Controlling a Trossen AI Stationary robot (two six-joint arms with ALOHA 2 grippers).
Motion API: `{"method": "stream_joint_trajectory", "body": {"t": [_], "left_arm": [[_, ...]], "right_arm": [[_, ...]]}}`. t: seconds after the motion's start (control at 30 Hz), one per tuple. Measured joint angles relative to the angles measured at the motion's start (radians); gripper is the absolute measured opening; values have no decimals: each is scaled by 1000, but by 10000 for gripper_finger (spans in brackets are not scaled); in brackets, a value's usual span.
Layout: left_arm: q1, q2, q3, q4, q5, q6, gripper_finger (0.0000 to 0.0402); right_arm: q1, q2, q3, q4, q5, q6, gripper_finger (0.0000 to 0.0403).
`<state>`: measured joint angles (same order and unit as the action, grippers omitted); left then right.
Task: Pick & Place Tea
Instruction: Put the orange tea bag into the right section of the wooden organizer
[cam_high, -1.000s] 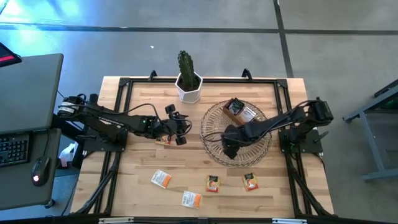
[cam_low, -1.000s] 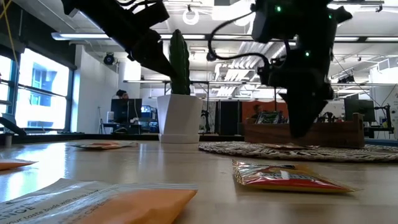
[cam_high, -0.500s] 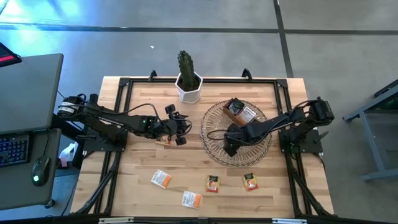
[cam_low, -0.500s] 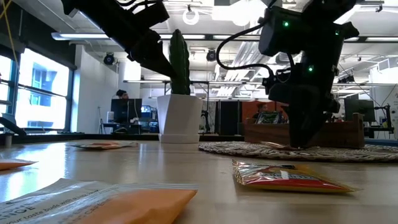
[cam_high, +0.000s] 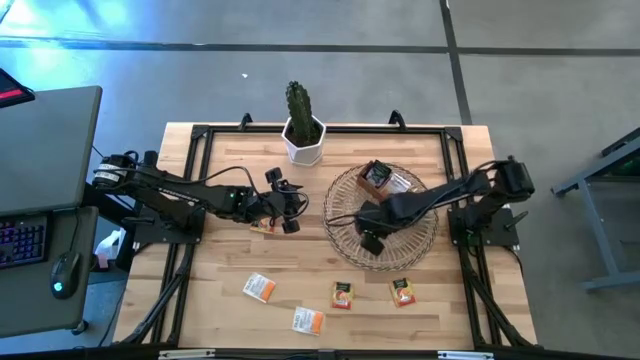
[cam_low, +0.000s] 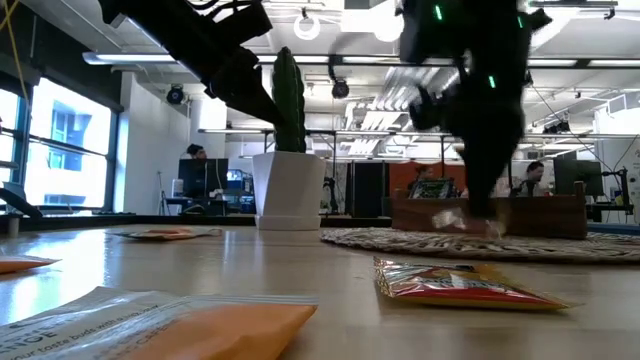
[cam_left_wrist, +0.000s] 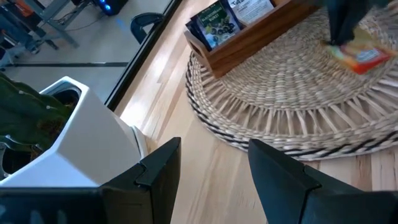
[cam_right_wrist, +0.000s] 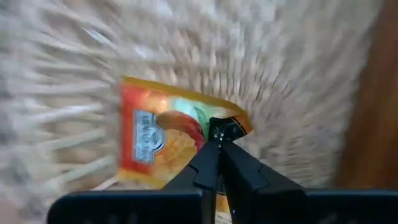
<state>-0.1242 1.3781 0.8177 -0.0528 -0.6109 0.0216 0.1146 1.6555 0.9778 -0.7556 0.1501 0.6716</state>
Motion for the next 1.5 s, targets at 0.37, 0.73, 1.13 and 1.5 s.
{"method": "stream_joint_trajectory", "body": {"t": [0.37,0.73,1.13,1.5], "left_arm": [[0,0,0,0,0,0,184],[0,0,0,-1,-1,0,184],[0,0,0,0,-2,0,184],[0,0,0,0,-2,0,184]], "right_arm": [[-1,-6,304,-745,434,6,3],[-10,-6,109,-803,439,157,5],[-50,-6,-6,-754,442,164,18],[-49,-7,82,-753,405,134,62]]}}
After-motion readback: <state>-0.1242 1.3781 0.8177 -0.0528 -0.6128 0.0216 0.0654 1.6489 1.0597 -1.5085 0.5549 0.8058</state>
